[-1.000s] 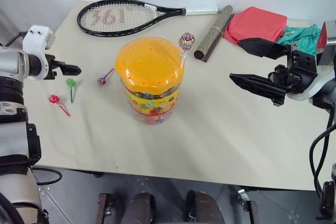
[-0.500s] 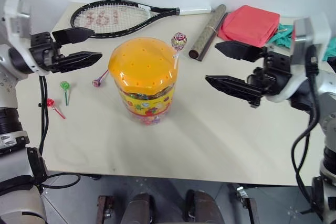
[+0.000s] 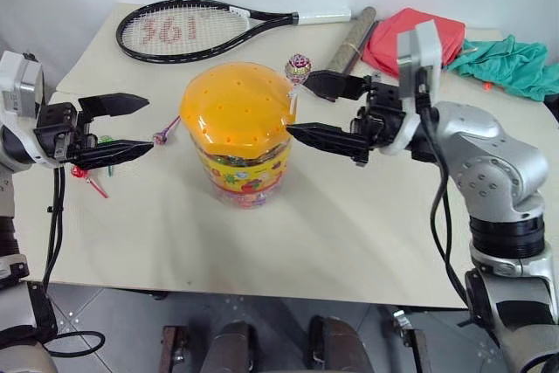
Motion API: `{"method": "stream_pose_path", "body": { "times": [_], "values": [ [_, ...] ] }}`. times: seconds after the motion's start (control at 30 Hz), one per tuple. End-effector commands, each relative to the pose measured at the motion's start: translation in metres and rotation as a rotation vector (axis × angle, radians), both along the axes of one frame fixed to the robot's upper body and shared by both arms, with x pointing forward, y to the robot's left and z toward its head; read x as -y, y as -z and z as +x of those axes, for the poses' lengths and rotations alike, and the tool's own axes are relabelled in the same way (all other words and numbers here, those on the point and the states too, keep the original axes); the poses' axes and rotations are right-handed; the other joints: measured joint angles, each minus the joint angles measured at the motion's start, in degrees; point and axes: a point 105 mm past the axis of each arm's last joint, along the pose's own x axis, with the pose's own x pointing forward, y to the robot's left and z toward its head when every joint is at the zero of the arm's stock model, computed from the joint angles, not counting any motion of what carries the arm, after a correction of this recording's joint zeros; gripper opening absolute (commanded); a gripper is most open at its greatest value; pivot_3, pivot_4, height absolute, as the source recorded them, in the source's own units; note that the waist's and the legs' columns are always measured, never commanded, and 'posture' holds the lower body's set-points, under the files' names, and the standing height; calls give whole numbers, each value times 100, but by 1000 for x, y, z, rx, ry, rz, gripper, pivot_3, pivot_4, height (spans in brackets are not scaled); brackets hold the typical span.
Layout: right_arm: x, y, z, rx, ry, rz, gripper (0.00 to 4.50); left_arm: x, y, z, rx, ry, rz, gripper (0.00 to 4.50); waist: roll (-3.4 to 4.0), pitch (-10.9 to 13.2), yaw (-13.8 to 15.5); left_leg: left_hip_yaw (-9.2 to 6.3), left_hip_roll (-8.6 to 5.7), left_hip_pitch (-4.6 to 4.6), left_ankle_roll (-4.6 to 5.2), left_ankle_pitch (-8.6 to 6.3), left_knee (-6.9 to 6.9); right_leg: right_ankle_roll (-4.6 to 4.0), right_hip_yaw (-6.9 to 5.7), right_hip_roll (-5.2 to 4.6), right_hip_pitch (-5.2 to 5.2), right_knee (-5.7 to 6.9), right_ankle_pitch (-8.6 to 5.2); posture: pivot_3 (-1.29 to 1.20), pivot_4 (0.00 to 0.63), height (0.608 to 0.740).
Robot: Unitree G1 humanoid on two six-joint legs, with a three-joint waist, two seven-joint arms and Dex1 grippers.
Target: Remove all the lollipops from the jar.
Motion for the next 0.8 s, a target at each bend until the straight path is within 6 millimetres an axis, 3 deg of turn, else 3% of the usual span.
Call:
{"method": "stream_pose_path", "body": {
  "times": [0.03, 0.37, 0.5, 0.67, 0.8],
  "values": [
    [-5, -10, 0, 38, -22, 10, 3622, 2, -12, -12, 62, 35, 10, 4500, 0, 0, -28, -6, 0, 0, 0, 0, 0, 0, 0, 0, 0, 1, 0, 0, 150, 740],
    [-12, -23, 2, 69, -35, 35, 152, 3, -12, -17, 67, 28, 1, 4500, 1, 0, -71, -25, 0, 1, 0, 0, -4, 0, 0, 0, -7, 11, 0, 0, 150, 740],
    [-8, -36, 3, 110, -21, 63, 19, 4, -13, -16, 67, 26, -1, 4500, 1, 1, -73, -26, 0, 1, 0, 0, -4, 0, 0, 0, -7, 12, 0, 0, 150, 740],
    [4, -70, 0, 188, 14, 152, 19, 4, -13, -15, 64, 28, -3, 4500, 1, 1, -71, -27, 0, 1, 0, 0, -4, 0, 1, 0, -7, 14, 0, 0, 150, 740],
    [27, -95, 4, 239, 125, 196, 19, 4, -14, -16, 62, 31, -4, 4500, 1, 1, -67, -26, 0, 1, -1, 0, -4, 0, 1, 0, -7, 17, 0, 0, 150, 740]
  ]
}}
